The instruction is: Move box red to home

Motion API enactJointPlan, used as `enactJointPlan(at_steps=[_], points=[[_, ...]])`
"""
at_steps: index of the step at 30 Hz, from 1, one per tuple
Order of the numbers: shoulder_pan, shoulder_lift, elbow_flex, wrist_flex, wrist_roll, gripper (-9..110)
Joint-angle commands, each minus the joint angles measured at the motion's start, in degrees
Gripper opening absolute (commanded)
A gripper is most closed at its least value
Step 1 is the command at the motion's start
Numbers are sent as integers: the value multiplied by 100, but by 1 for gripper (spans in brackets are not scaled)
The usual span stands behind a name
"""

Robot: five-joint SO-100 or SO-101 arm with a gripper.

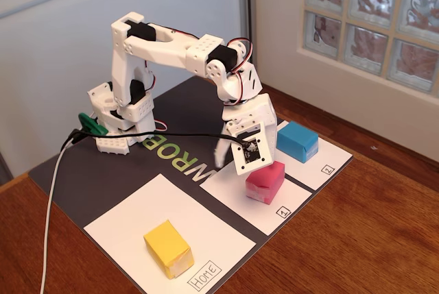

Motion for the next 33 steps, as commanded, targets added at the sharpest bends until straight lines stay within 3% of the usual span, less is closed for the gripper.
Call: enactJointPlan(at_steps=[1,10,33], points=[[-62,70,-325,-26,4869,68],[-114,149,-334,-53,5045,72],[-299,-686,-844,-694,5484,70]])
